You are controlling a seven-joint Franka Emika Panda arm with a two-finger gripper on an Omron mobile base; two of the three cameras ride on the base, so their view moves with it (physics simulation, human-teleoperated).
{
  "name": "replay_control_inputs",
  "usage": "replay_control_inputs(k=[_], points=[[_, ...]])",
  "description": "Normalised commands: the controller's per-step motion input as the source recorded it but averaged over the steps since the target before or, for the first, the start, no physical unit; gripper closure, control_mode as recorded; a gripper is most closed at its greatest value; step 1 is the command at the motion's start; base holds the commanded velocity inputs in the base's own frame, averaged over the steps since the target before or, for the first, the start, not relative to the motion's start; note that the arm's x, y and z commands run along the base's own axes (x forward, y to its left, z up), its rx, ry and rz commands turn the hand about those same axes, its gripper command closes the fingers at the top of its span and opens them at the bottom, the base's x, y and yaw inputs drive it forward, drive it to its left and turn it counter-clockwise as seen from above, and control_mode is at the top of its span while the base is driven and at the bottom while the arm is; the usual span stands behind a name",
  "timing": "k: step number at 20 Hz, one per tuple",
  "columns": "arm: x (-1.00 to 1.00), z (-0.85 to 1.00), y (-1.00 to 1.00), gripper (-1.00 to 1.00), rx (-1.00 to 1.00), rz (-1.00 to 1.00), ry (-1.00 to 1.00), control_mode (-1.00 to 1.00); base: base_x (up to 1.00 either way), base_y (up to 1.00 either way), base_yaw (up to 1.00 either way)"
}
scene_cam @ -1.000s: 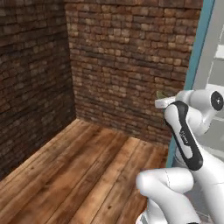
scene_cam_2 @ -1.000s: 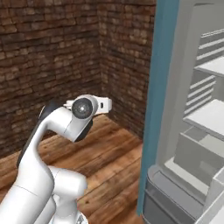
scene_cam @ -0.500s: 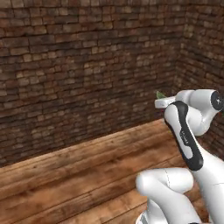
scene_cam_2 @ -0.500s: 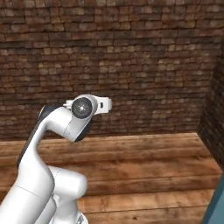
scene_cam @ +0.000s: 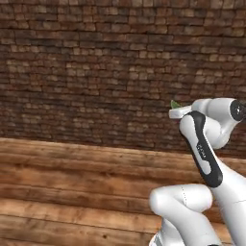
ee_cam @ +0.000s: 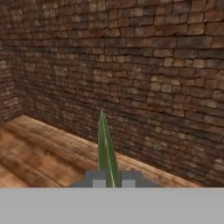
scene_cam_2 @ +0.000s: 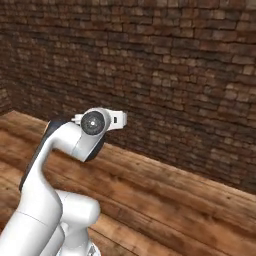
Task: Take the lemon wedge from the fridge and place it on the plate with fish on the dining counter.
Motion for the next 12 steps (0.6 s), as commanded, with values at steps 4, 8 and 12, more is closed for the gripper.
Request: replay_control_inputs(k=[4,8,12], points=[[0.0,0.0,0.0,1.0,0.0,0.0,0.0,1.0,0.31,0.04,0.84],[0.0,0.0,0.0,1.0,0.0,0.0,0.0,1.0,0.41,0.0,0.84],[0.0,0.0,0.0,1.0,0.0,0.0,0.0,1.0,0.33,0.0,0.85]])
